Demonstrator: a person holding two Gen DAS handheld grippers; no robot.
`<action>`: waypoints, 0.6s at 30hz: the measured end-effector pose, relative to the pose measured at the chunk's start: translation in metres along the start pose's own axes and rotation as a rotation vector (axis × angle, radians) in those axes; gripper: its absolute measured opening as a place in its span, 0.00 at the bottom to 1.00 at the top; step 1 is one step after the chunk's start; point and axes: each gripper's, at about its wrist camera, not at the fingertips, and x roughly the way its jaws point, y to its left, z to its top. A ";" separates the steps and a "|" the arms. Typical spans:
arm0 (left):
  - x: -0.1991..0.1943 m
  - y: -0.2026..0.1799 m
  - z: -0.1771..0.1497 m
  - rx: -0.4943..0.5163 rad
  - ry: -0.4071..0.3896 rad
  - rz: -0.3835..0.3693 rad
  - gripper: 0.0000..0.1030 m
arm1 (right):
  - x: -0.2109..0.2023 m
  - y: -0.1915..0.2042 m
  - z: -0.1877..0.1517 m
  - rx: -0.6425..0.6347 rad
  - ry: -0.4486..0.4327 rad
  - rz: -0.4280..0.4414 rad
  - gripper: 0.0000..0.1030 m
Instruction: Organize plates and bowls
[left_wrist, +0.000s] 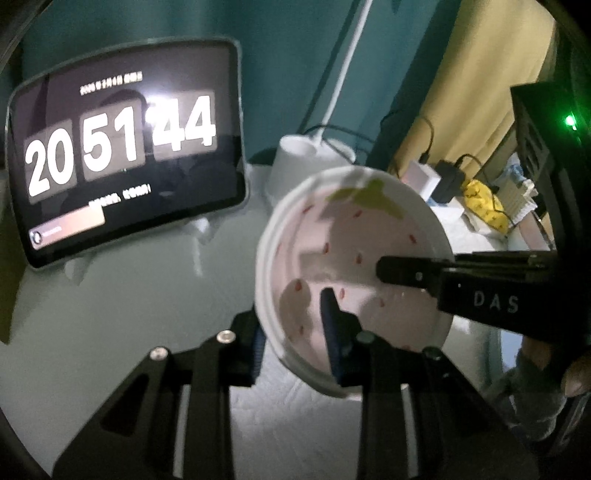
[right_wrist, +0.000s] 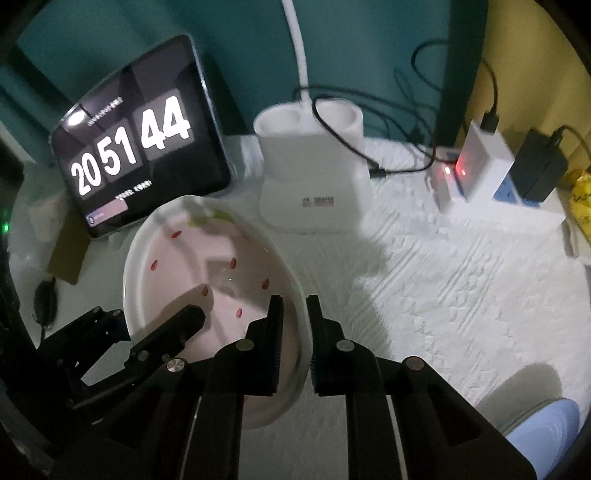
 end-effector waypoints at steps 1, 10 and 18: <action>-0.005 -0.001 0.000 0.002 -0.009 -0.001 0.27 | -0.006 0.000 -0.001 -0.002 -0.014 -0.001 0.13; -0.042 -0.007 0.002 -0.003 -0.074 0.000 0.27 | -0.042 0.011 -0.014 -0.013 -0.075 0.003 0.13; -0.071 -0.011 -0.007 0.008 -0.110 -0.008 0.27 | -0.072 0.026 -0.032 -0.020 -0.122 0.005 0.13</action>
